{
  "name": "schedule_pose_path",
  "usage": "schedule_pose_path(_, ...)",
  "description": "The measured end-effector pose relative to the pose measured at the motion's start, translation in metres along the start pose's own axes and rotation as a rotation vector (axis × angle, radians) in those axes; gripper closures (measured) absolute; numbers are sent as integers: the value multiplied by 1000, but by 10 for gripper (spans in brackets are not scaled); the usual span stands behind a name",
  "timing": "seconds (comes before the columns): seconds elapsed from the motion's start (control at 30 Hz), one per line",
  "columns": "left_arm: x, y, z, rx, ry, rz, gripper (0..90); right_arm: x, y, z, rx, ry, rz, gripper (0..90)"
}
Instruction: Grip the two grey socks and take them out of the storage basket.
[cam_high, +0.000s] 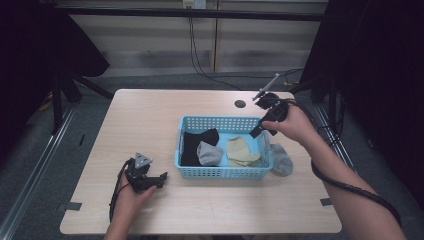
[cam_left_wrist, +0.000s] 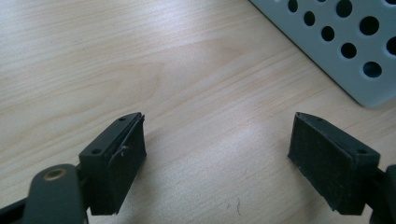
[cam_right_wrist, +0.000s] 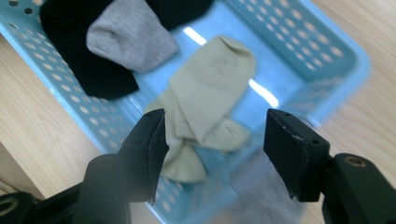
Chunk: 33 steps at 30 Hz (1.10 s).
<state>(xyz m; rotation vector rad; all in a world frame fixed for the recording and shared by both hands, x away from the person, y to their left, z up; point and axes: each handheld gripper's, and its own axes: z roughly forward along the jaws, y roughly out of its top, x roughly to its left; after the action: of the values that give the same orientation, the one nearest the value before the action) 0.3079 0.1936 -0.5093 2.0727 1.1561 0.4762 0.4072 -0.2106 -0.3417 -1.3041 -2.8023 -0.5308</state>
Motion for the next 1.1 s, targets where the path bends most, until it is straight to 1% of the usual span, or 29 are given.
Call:
schedule_pose_path(0.07,0,0,0,1,2,2,181,8,7,10,10,7,-14,373)
schedule_pose_path(0.1,0,0,0,0,3,1,180,11,10,15,17,13,-10,373)
schedule_pose_path(0.2,0,0,0,0,2,0,180,18,17,27,13,30,-3,356)
schedule_pose_path(0.23,0,0,0,0,3,1,180,21,19,30,11,26,-4,351)
schedule_pose_path(0.3,0,0,0,0,2,0,180,23,21,33,9,30,-4,349)
schedule_pose_path(0.33,0,0,0,0,2,1,179,27,25,40,7,37,-11,347)
schedule_pose_path(0.4,0,0,0,0,2,1,179,33,28,47,17,33,-14,347)
schedule_pose_path(0.53,0,0,0,-1,2,2,180,41,32,60,25,44,-19,333)
schedule_pose_path(0.57,0,0,0,0,3,2,180,42,33,64,26,39,-35,331)
schedule_pose_path(0.6,0,0,0,0,3,2,179,42,33,64,26,39,-35,331)
schedule_pose_path(0.63,0,0,0,0,3,2,179,45,34,70,30,39,-36,329)
schedule_pose_path(0.7,0,0,0,-1,3,2,179,48,35,77,43,31,-45,319)
schedule_pose_path(0.73,0,0,0,0,3,1,179,49,36,80,40,23,-51,316)
schedule_pose_path(0.77,0,0,0,-1,3,2,179,51,36,83,45,16,-46,315)
schedule_pose_path(0.8,0,0,0,0,2,1,179,52,36,87,41,16,-52,315)
schedule_pose_path(0.87,0,0,0,-1,3,2,179,54,37,92,49,17,-46,310)
schedule_pose_path(0.97,0,0,0,-1,2,2,180,57,40,100,46,12,-23,299)
schedule_pose_path(1.0,0,0,0,0,3,3,180,58,41,102,47,8,-32,293)
schedule_pose_path(1.07,0,0,0,-1,3,1,180,60,42,105,43,10,-29,287)
schedule_pose_path(1.1,0,0,0,0,3,1,179,63,44,109,42,15,-20,279)
